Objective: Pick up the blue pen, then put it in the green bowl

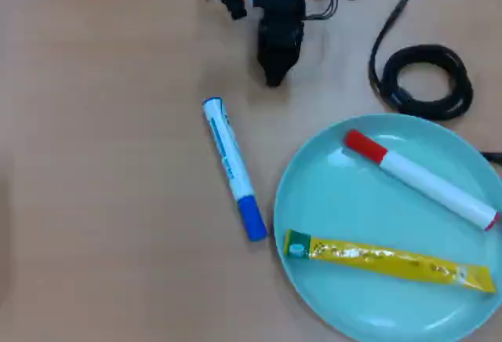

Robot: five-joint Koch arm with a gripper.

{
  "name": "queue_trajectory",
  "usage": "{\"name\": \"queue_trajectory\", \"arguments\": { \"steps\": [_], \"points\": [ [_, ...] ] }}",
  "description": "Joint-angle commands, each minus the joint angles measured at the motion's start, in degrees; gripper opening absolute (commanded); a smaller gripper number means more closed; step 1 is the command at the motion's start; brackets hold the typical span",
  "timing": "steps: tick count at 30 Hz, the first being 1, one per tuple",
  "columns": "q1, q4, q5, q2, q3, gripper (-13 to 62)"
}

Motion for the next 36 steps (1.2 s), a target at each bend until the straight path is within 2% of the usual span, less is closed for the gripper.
{"name": "queue_trajectory", "arguments": {
  "steps": [1, 36],
  "points": [
    [-3.2, 3.8, 0.8, 5.8, 6.8, -7.8],
    [-3.2, 6.7, 0.8, 5.8, 4.5, -7.8]
  ]
}}
